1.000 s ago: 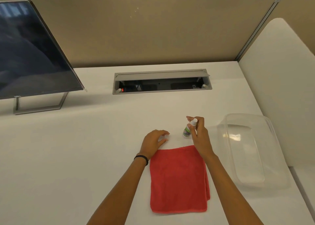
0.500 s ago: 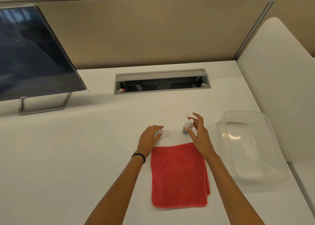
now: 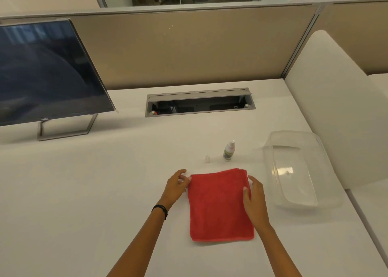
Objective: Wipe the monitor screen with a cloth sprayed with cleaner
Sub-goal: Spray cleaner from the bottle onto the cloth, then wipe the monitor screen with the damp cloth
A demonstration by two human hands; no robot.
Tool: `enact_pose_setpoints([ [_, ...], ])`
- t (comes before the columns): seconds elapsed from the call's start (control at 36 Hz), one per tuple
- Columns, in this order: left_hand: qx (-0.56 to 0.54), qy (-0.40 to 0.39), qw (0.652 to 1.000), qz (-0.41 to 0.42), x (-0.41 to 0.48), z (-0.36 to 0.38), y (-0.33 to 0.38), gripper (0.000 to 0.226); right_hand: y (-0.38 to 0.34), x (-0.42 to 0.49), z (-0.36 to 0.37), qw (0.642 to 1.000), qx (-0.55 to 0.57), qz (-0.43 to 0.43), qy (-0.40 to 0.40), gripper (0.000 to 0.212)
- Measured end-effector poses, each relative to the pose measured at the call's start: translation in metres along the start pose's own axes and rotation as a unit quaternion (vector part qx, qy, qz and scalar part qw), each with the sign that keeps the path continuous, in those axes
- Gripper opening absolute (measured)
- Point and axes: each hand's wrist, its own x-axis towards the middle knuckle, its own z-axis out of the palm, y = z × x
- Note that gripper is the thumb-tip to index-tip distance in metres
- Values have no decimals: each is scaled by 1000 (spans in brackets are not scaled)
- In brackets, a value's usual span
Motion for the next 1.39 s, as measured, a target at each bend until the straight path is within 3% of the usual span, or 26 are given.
enact_pose_setpoints([
  [0.19,27,-21,999,-35,-28,6,-1,34,5,-19,-2,998,-5,67,-19,42],
  [0.36,31,0,999,-29,-51,22,-2,35,3,-24,-3,987,39,140,-61,59],
  [0.58,-76,-23,996,-27,-78,33,6,17,4,-27,-7,973,106,183,-88,56],
  [0.75,-132,-32,990,-34,-93,22,20,26,-2,-29,-17,938,216,215,-163,39],
  [0.92,-219,-73,973,-14,-108,-4,35,35,-15,-39,-26,892,330,205,-231,48],
  [1.08,-321,-67,944,-18,-120,-28,48,29,-38,-47,-23,829,454,169,-278,44],
  [1.28,-426,-72,902,-16,-129,-46,59,46,-72,-58,-14,832,471,141,-257,50],
  [1.39,-408,-63,911,-3,-133,-54,65,42,-81,-62,-11,800,496,187,-281,51],
])
